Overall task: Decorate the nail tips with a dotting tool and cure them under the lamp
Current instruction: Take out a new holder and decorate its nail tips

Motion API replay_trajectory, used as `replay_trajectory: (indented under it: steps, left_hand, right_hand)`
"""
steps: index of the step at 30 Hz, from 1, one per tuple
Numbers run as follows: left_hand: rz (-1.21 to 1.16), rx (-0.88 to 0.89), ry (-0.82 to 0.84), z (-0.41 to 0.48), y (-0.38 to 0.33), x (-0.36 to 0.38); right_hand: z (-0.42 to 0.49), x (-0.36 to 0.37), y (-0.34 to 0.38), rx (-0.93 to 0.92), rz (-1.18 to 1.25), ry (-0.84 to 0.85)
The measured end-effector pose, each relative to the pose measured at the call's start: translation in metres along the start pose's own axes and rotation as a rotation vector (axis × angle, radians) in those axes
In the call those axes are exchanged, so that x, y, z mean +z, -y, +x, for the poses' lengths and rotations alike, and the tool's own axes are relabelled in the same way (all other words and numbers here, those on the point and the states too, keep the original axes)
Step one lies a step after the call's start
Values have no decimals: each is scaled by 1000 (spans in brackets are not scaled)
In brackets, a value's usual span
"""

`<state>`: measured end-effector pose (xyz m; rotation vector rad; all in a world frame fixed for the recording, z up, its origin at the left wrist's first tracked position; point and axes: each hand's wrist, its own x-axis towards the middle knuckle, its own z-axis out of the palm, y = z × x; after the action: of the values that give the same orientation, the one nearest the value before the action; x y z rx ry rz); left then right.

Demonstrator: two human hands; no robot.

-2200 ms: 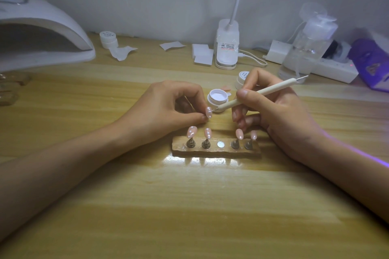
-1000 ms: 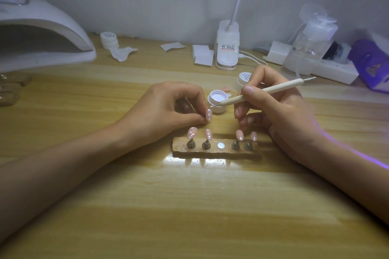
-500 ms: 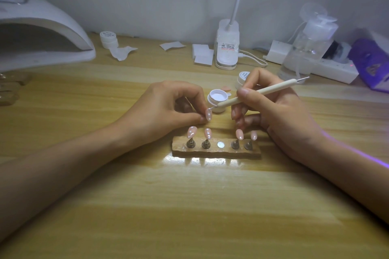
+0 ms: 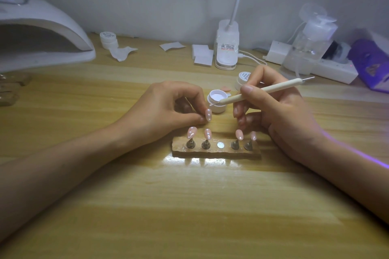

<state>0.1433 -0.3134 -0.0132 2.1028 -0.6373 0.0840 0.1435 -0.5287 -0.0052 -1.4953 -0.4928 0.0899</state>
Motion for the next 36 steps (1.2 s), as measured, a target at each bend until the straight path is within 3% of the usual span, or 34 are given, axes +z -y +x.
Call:
replay_trajectory:
  steps: [12, 36]
  left_hand:
    - [-5, -1, -3, 1, 0, 0]
    - [-41, -24, -16, -1, -1, 1]
  right_hand:
    - [0, 0, 2, -64, 19, -7]
    - [0, -1, 0, 64, 16, 4]
